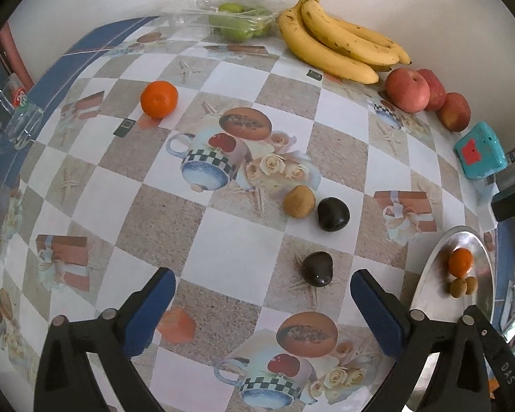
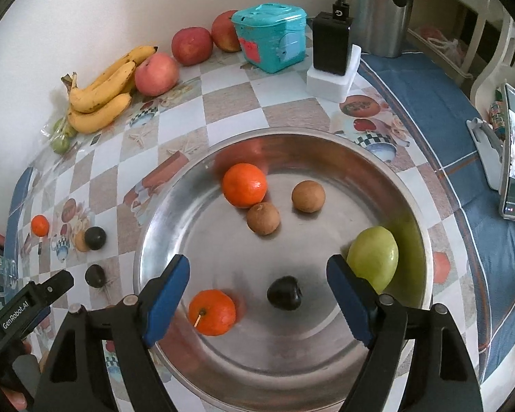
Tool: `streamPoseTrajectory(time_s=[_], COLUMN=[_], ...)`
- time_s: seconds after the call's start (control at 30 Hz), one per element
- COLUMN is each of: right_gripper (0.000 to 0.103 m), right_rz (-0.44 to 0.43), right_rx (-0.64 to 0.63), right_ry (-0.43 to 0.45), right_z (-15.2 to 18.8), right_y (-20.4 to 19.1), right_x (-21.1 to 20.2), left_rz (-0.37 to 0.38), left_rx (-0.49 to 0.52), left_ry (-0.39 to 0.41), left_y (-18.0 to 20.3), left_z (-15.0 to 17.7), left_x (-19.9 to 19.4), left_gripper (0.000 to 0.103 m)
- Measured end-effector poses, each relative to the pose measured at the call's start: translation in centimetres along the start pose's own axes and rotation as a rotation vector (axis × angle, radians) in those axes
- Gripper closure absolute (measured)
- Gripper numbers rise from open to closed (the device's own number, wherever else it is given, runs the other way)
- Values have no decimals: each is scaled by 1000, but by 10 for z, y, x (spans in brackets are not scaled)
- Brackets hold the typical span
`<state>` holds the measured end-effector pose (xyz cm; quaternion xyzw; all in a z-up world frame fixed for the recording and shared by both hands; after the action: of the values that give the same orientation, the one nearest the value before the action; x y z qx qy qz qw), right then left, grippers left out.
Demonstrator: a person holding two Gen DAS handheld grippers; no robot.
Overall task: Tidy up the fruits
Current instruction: 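Lower the right tool onto a dark plum and close it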
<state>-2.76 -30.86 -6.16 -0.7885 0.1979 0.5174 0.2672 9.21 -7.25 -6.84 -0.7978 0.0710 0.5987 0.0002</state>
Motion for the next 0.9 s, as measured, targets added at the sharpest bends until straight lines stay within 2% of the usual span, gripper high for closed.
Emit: streamPoseTrajectory(time_s=[0.07,0.1,0.17,0.9], right_gripper=[18,10,6,6], right_rz=[3,7,14,13], right_rx=[-4,-8,-14,-20], right_ry=[3,6,19,40], right_z=[0,0,-1,-2], right_y=[0,-1,-2,-2], right_x=[0,0,-2,-5], left_rz=[-10,-15,-21,-39], left_rx=[2,3,5,35], left_ry=[3,3,5,30], left_y=[-1,-1,-2,-2], left_z=[0,0,0,-1], left_x=[0,1,1,-4], left_gripper=[0,0,0,0])
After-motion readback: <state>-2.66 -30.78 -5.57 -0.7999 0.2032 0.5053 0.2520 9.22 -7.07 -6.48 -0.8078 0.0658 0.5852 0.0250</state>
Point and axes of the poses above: each gripper's, at about its wrist camera, not at the fingertips, and x roughly the way its jaws point, y to its right, z to its underside, the point moved 4 cm from there along x, roughly the way its jaws point, and after that the axes turned 3 degrees about -z, right-handed, at the moved point
